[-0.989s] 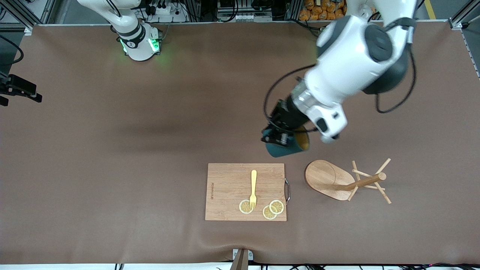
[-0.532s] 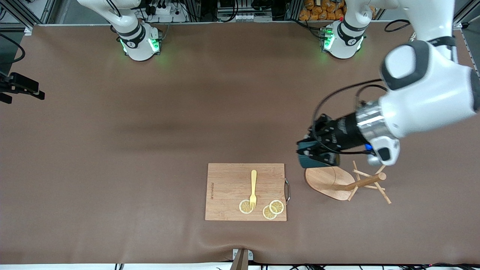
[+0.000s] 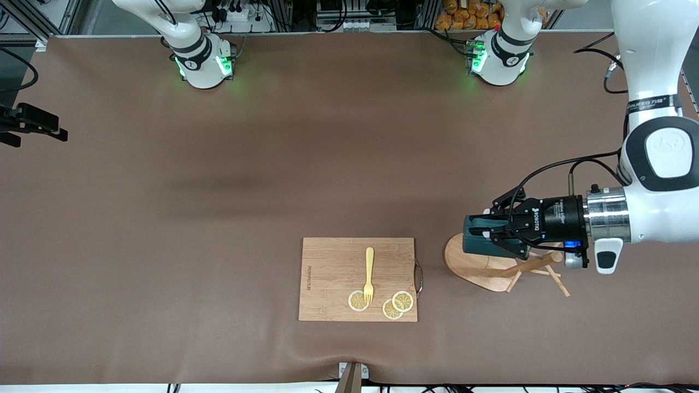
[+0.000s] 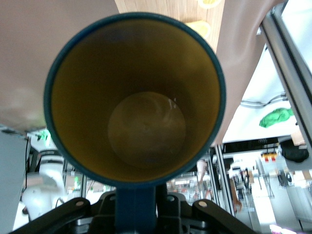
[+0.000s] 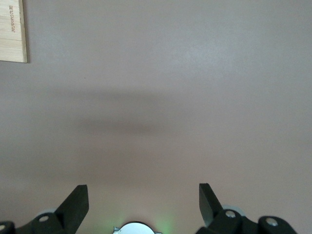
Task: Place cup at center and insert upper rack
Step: 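Align the mug handle over a mug tree peg with the left gripper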
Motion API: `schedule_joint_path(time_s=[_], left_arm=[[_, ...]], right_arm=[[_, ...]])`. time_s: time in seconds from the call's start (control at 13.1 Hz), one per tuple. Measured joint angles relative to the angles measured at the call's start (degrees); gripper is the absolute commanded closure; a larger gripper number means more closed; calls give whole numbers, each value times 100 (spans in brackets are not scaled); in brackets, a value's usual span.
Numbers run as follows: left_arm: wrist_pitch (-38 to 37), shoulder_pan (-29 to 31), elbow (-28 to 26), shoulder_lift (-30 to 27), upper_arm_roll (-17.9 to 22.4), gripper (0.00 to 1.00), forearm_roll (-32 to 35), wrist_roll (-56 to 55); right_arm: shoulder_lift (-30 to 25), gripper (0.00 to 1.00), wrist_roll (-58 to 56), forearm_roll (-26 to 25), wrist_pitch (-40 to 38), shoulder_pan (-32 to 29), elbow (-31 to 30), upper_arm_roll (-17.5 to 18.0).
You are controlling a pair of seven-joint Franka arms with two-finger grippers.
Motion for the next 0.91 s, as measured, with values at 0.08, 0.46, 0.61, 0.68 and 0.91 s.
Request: schedule_joint_path(time_s=[0.08, 0.46, 0.61, 0.68, 0.91], left_arm=[[-85, 50, -2, 70, 1, 100, -215, 60], [-611, 488, -5, 454, -1, 100, -840, 587], [-682, 546, -5, 537, -3, 100, -1036, 625], [-690, 557, -5, 572, -5, 100, -1106, 655], [-809, 602, -5, 686, -7, 100, -1192, 860]], right_arm=[[0, 0, 0, 4, -2, 0, -2, 1], [2, 0, 0, 18, -2, 27, -4, 18], [2, 0, 0, 12, -2, 50, -4, 23], [2, 0, 0, 10, -2, 54, -4, 23], [3, 0, 0, 11, 0, 62, -4, 23]])
